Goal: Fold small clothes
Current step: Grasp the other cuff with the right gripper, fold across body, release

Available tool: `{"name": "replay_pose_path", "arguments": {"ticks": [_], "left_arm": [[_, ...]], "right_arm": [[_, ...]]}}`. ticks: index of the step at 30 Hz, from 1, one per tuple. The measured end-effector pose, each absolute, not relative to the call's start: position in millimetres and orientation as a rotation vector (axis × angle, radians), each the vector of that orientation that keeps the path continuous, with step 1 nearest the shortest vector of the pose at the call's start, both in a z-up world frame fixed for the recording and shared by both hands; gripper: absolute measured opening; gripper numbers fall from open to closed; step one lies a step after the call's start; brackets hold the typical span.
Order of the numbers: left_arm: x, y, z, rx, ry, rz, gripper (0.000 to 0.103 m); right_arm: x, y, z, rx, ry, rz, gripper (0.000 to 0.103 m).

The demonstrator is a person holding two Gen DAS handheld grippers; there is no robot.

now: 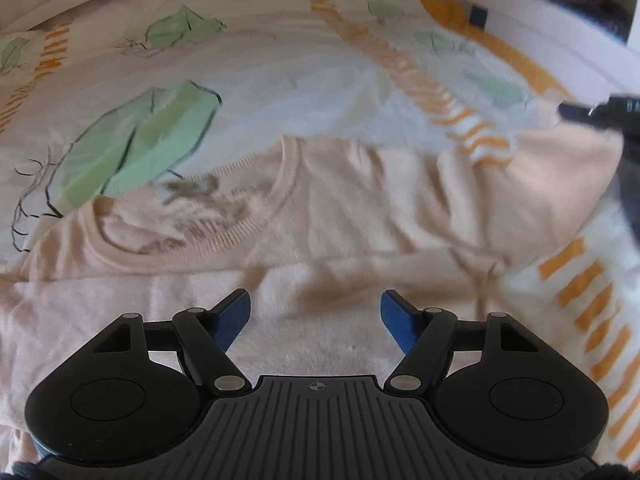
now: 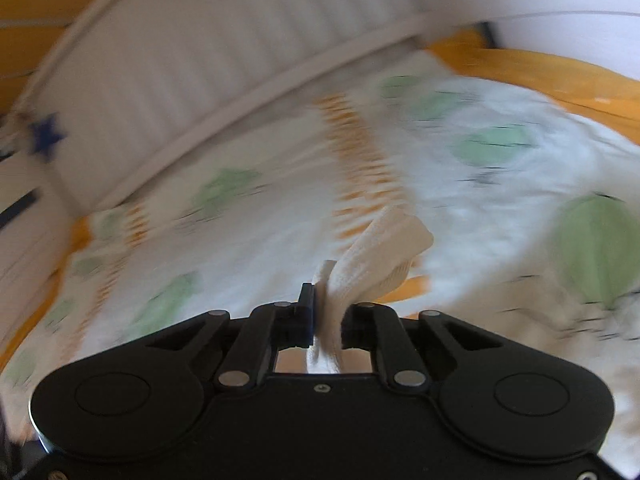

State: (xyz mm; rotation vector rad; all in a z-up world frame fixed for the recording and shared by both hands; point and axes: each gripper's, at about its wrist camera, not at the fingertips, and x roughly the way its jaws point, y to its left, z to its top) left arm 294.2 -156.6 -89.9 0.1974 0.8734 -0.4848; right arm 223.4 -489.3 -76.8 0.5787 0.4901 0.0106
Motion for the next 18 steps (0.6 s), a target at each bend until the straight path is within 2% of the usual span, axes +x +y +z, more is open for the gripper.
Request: {"name": "replay_pose_path", "arguments": {"ticks": [4,10,11,15,17,18], "left_arm": [[289.3,-144.6,-67.4,0.154,0.845,-0.492,0.070],[289.6,-124.7,-57.0,0.038,0.873,-0.483,0.071],[291.4,-121.8,-58.7,0.014,0.889,-0.488,0.071],[299.3,-118.0,-68.9,-0.056,0.956,-0.498,0.071],[302.3,-118.9,-72.6,-0.076,0.968,-0.505,0.071],[302.9,-119.2,-74.3,-0.083,0.971,-0.509,0.071]], "right_arm": [[226.9,-429.6,-70.0,0.470,0.546,0.185,0.017],[237.4,-345.2,-99.5,0.139,0.714,0.334,0.018],[237.7,-329.4,-106.2,0.039,0.741,0.362,0.024],[225.4,-295.5,-119.2,-0.216,0.720,0.402,0.033],[223.1,-296.4,-115.4,-0.230,0.695,0.434,0.037],[221.9,-299.3,-113.0,-0.203,0.687,0.466,0.045]]}}
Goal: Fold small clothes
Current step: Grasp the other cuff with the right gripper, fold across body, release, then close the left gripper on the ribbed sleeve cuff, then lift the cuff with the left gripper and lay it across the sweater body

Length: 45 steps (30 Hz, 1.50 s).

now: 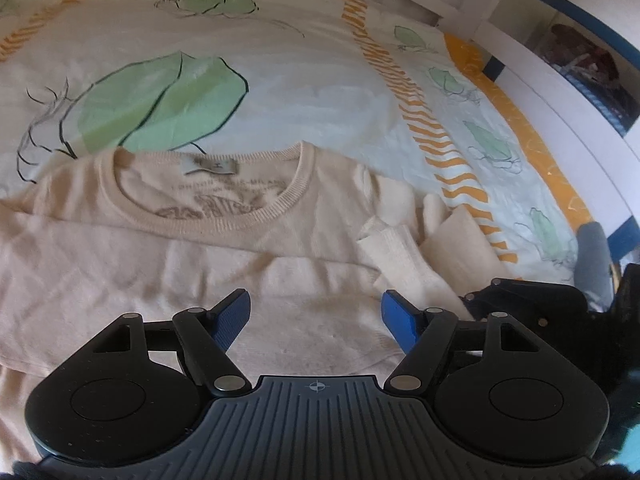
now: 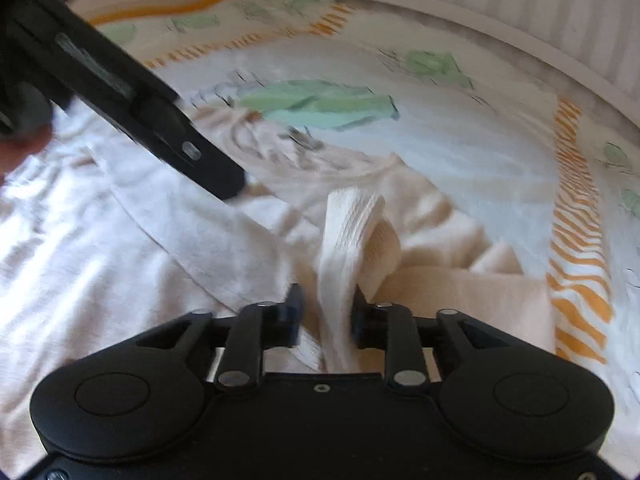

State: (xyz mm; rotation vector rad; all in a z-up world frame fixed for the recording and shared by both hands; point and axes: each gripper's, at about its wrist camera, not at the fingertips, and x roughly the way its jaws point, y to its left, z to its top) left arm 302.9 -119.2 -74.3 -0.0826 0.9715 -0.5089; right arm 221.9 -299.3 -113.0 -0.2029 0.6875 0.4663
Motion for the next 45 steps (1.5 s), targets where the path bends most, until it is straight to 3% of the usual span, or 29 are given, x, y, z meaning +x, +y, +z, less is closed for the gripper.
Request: {"name": "replay_pose_path", "arguments": {"ticks": [10,19,21,24,25,26,32,40,45], "left_arm": [[306.0,-132.7,-90.0,-0.110,1.056,-0.563,0.071],[315.0,-151.9,-108.8,-0.149,1.124,-0.588,0.069],[316.5,-157.7,-112.3,-0.177,1.143,-0.598,0.062],[318.1,-167.0,-115.3,-0.171,1.151,-0.589,0.021],[318.6,-169.7,-115.9,-0.176,1.156,-0.586,0.011],[318.3,-171.9,-114.6,-0.185,1.154,-0.579,0.009],[302.7,-192.9,-51.8,-0.142,0.968,-0.630,0.008],[288.4,-227.8,66.3,-0.092,0.738,-0.748,0.008],[277.2,-240.0,107.5,0.004,0.633,-0.754,0.008]], "right_arm": [[199.9,-302.1,-102.3,-0.154,0.706,0.816,0.047],[201.4,-336.8,-98.2,-0.101,0.711,0.752,0.047],[202.6,-345.6,-95.9,-0.079,0.707,0.741,0.047],[200.0,-360.5,-89.3,-0.042,0.686,0.709,0.051],[199.8,-366.7,-87.2,-0.019,0.676,0.697,0.052],[200.0,-375.0,-85.2,0.013,0.663,0.681,0.056],[207.8,-430.8,-78.2,0.242,0.584,0.457,0.072],[213.7,-489.4,-85.5,0.473,0.570,0.109,0.072],[211.9,-500.6,-88.6,0.452,0.644,0.026,0.072]]}}
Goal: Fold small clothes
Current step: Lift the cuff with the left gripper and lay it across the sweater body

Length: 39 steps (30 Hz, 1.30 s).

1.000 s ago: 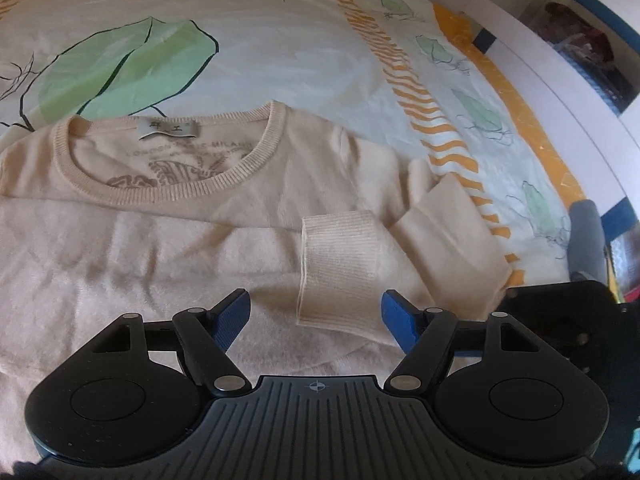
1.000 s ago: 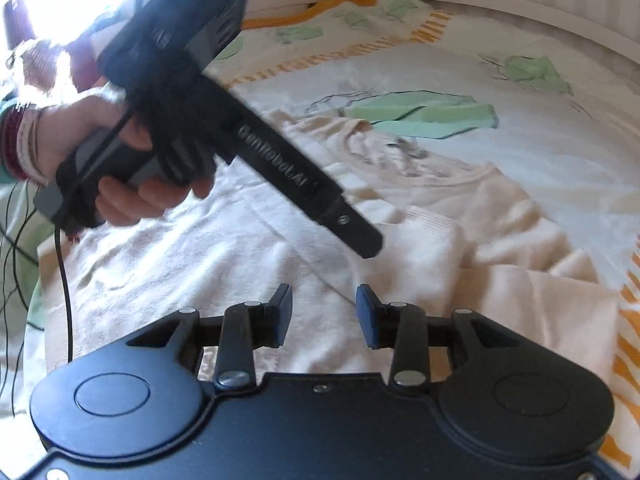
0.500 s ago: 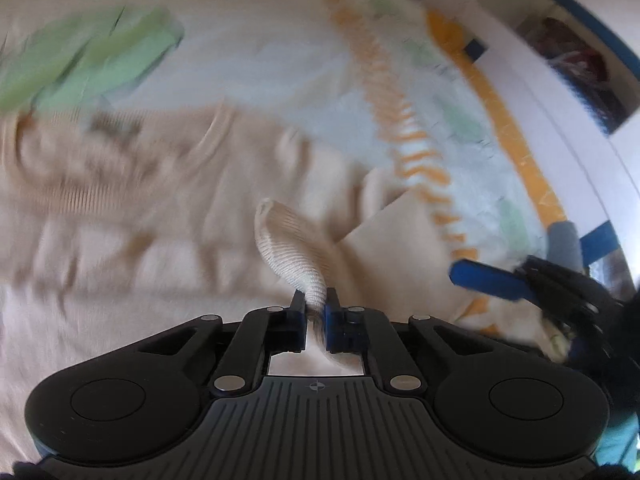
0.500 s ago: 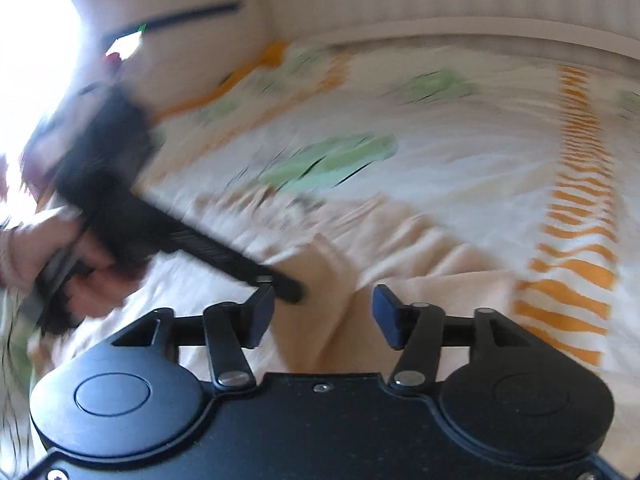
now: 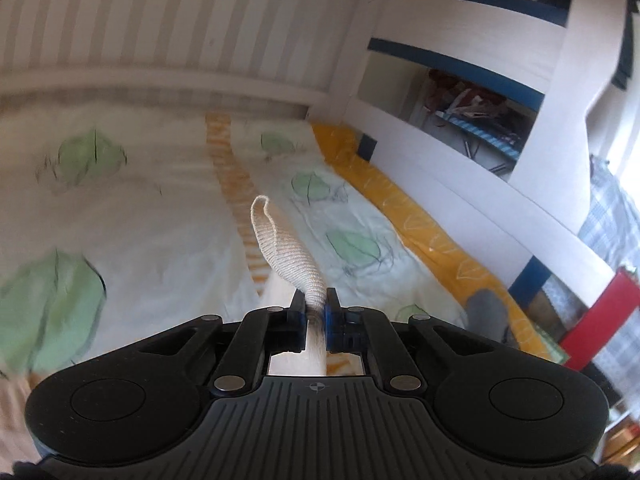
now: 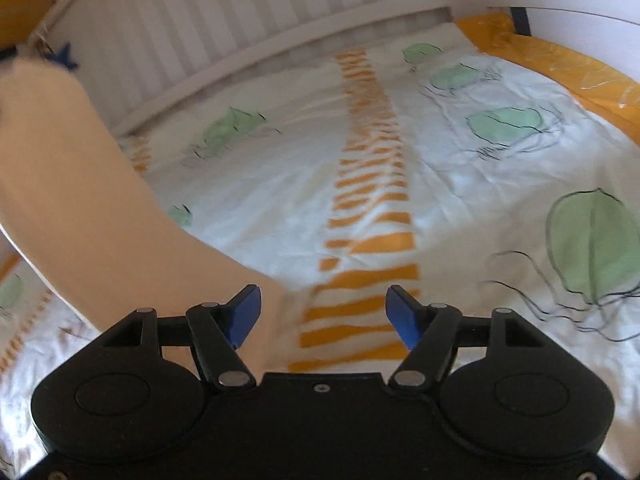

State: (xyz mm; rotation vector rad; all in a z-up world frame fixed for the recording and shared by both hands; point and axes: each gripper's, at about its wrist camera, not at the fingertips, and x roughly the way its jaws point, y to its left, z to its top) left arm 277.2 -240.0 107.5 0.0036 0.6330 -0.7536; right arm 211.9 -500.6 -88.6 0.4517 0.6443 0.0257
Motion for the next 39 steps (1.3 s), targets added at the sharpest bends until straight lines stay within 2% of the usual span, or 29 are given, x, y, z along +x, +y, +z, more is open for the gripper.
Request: {"name": "replay_pose_path", "arguments": {"ticks": [7,12,19,25,32,39], "left_arm": [[284.0,-248.1,122.1,0.003,0.648,-0.737,0.008],[288.3,-238.1,127.9,-0.034,0.667,-0.728,0.008],[279.8,-218.3,151.2,-0.071,0.618,-0.715,0.008],[268.0,-189.5,159.6,-0.069,0.591,-0.710,0.008],[267.5,-130.4,129.5,-0.090,0.644,-0.616,0.008],[278.0,-68.8,58.7,-0.071,0.774,-0.445,0.008]], "right_arm": [[204.2,-468.4,-88.8,0.316,0.859,0.087,0.072],[191.8,-432.4,-88.7,0.321,0.925,0.164,0.079],[203.4,-396.8,-109.1,0.424,0.935,0.128,0.081],[212.4,-380.9,-122.2,0.439,0.822,0.039,0.081],[212.1,-375.3,-132.1,0.333,0.801,-0.059,0.079],[209.7,-367.2,-135.1,0.227,0.793,-0.097,0.078]]}}
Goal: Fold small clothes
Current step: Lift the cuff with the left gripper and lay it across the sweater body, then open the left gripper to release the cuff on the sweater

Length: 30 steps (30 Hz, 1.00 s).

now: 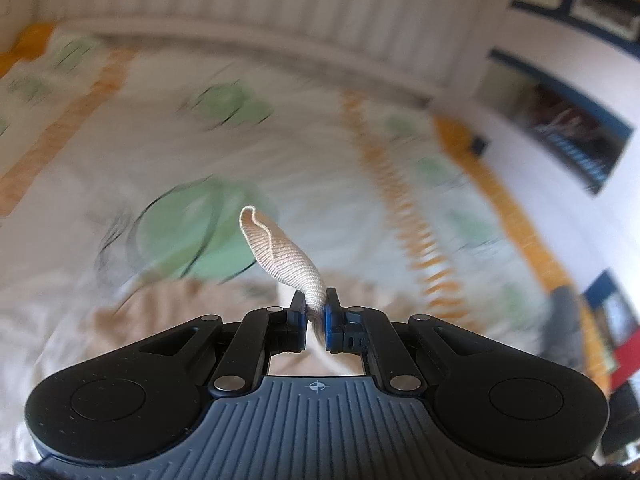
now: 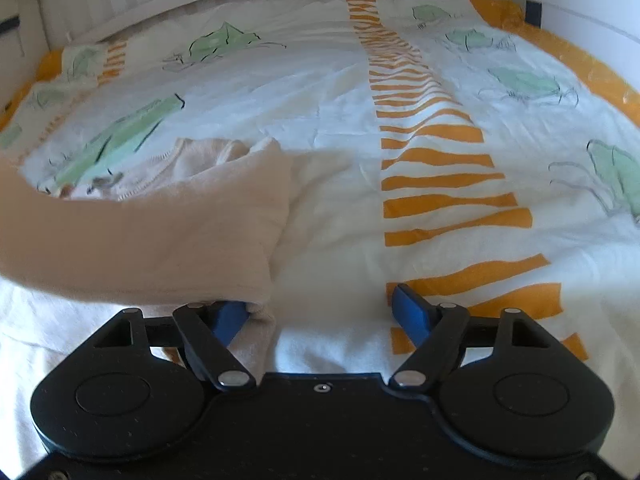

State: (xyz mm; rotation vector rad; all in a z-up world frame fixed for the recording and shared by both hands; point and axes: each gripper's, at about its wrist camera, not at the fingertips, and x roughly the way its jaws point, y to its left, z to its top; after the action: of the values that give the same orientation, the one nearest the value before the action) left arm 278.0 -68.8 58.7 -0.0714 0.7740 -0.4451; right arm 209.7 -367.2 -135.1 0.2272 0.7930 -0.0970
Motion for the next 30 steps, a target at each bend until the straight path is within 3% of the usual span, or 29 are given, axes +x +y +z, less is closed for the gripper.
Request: {"name": "replay_pose_path", "arguments": {"ticks": [10,14,18,23,28,30], "left_arm": [[273.7,5.9,-72.1,0.003,0.979,-0.258,0.008],[271.7,16.4,-94.4,-0.013,1.011,-0.229,0.009],[258.7,-5.2,-75.0,0.146,0.892,-0.243,0.009],[231.0,-32.1,-38.5,0.402,0.551,-0.280,0.011],[254.5,-14.1,-85.9,0.287,0.868,-0.273,0.012],[259.4,-0.2,-99.0,0.188,0.916,-0.254,0.013]], "right_arm": [[209.1,-362.6,-138.8,0.150,0.777,-0.100,0.080],[208.9,-361.3,-139.9,0.136,0.771,-0.100,0.081],[208.7,-362.3,-141.0,0.138,0.765,-0.099,0.082],[208.4,-361.5,-141.1,0.135,0.763,-0.101,0.082],[208.5,-363.5,-139.9,0.140,0.769,-0.098,0.083],[208.0,-363.5,-139.6,0.136,0.771,-0.097,0.083]]}}
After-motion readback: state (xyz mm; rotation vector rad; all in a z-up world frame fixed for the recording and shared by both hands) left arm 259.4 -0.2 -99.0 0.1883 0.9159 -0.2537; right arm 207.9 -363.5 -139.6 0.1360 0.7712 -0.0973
